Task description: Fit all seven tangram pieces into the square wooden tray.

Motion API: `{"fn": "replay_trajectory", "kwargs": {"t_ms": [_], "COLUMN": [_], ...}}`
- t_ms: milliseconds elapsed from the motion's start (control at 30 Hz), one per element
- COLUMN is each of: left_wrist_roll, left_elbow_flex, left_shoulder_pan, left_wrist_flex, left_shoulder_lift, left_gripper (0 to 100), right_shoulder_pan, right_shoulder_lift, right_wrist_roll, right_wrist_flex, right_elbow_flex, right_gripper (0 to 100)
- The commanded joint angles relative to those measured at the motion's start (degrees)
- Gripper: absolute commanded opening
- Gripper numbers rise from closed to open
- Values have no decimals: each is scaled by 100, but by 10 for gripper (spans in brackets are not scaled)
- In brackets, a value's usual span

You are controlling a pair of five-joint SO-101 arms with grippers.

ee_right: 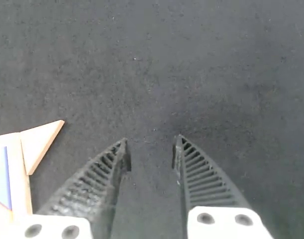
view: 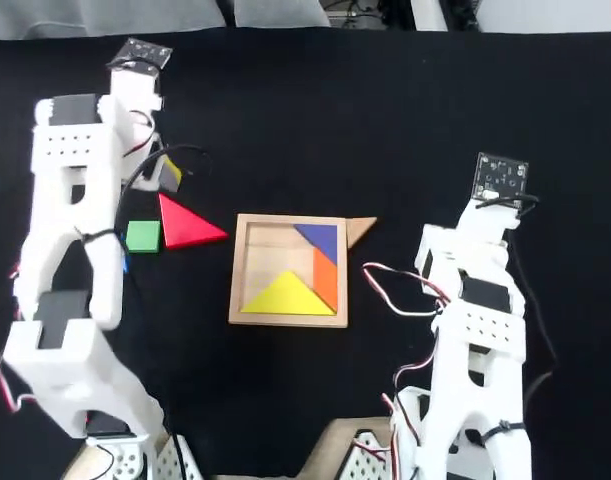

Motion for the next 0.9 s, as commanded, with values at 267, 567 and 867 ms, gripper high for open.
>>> {"fn": "replay_trajectory", "kwargs": {"t_ms": [267, 567, 867], "left_wrist_roll": [44, 44, 44], "left_elbow_flex": [-365, -743, -1692], "left_shoulder_pan": [462, 690, 426], "left_wrist_flex": [-1116, -870, -932], "left_shoulder_lift": [985, 1169, 2637], "left_gripper": [195, 75, 29], "right_shoulder_pan": [-105, -105, -105], "right_shoulder_lift": [-171, -171, -171], "right_wrist_roll": [0, 0, 0], "right_wrist_flex": [-1020, -1037, -1037], "right_elbow_flex": [470, 470, 497], "right_gripper": [155, 32, 21]}}
